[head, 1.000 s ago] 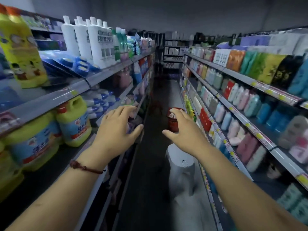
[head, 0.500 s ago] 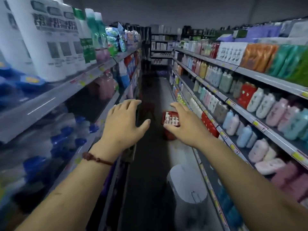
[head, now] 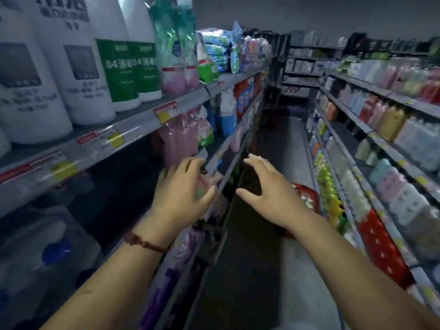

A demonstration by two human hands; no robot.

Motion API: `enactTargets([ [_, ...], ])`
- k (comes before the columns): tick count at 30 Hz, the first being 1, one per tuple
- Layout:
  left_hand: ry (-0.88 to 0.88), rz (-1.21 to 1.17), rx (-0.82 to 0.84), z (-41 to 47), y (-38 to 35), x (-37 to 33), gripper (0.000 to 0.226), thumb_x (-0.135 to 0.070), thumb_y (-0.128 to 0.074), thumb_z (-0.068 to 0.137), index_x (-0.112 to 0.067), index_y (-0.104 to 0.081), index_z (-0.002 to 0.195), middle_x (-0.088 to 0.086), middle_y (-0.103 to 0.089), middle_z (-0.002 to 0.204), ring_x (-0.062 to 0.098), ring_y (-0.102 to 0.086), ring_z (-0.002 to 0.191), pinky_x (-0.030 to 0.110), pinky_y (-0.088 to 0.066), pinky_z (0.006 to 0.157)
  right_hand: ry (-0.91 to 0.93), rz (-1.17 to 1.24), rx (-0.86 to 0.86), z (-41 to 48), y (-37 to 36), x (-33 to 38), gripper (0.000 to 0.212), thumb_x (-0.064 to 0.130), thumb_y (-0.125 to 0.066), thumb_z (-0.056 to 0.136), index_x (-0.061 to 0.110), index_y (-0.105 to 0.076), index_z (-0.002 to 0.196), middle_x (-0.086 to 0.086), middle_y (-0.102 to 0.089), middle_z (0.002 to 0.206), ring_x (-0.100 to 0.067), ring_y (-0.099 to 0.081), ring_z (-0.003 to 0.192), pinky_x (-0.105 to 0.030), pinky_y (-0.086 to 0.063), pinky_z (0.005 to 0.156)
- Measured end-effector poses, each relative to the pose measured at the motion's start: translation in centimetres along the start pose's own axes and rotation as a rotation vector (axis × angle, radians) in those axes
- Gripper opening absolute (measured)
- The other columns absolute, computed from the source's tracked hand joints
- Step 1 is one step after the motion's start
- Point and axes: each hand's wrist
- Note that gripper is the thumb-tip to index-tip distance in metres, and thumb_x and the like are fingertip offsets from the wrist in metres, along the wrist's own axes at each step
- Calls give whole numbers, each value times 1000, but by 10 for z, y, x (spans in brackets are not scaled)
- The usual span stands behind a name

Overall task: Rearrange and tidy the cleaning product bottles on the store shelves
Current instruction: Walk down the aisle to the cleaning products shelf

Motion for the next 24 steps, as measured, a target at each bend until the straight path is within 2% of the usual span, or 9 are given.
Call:
enactTargets([
  [3, 102, 54, 16, 29, -12, 17, 58, -59, -57, 86, -28, -49, 134, -3, -57, 130, 25, -54, 118, 42, -44, 97, 88, 57, 93, 57, -21, -11, 73, 48, -63, 92, 31, -26, 153, 10, -19, 165, -12, -17, 152, -42, -29, 120],
  [7, 209, -41, 26, 44, -13, 44, 57, -48, -63, 88, -21, -49, 136, 2, -51, 136, 24, -50, 121, 33, -41, 94, 201, 103, 171, 109, -43, -7, 74, 51, -63, 91, 33, -25, 153, 10, -21, 163, -15, -30, 147, -43, -36, 115],
  [10, 271, -24, 9, 43, -9, 56, 65, -51, -59, 86, -21, -44, 141, 3, -47, 143, 26, -47, 128, 42, -42, 106, 280, 106, 200, 126, -55, 5, 76, 56, -62, 88, 37, -23, 150, 13, -25, 160, -19, -39, 140, -47, -43, 107],
  [12, 315, 15, -6, 38, -7, 60, 66, -52, -58, 85, -22, -43, 142, 3, -45, 145, 27, -46, 131, 47, -41, 108, 328, 122, 204, 128, -60, 13, 76, 56, -64, 87, 37, -24, 149, 13, -28, 157, -20, -44, 135, -47, -46, 104],
  [16, 387, 58, -47, 18, -3, 60, 65, -46, -62, 90, -22, -40, 146, 1, -40, 150, 23, -39, 137, 43, -35, 115, 441, 159, 212, 125, -65, 29, 76, 48, -67, 89, 28, -28, 152, 5, -33, 156, -18, -40, 138, -35, -39, 111],
  [18, 414, 111, -77, 9, -3, 60, 61, -45, -60, 91, -25, -41, 145, -1, -42, 148, 21, -42, 135, 37, -35, 114, 496, 168, 204, 125, -70, 37, 76, 45, -67, 89, 25, -30, 152, 1, -38, 154, -19, -42, 136, -30, -38, 109],
  [21, 507, 251, -110, 1, -3, 66, 65, -53, -55, 91, -26, -38, 147, -2, -43, 150, 23, -43, 135, 42, -35, 114, 587, 230, 212, 136, -84, 49, 71, 37, -68, 91, 19, -35, 151, -3, -44, 150, -20, -47, 131, -23, -37, 101],
  [24, 599, 365, -93, 2, -8, 82, 67, -57, -51, 90, -27, -34, 148, 0, -41, 151, 27, -41, 136, 45, -34, 112, 669, 223, 271, 160, -109, 62, 70, 41, -64, 92, 24, -31, 151, -1, -43, 150, -23, -50, 129, -34, -44, 105],
])
Point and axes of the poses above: each hand's wrist, its own z-axis towards the middle knuckle, its own y-axis out of the back of the hand, x = y × z
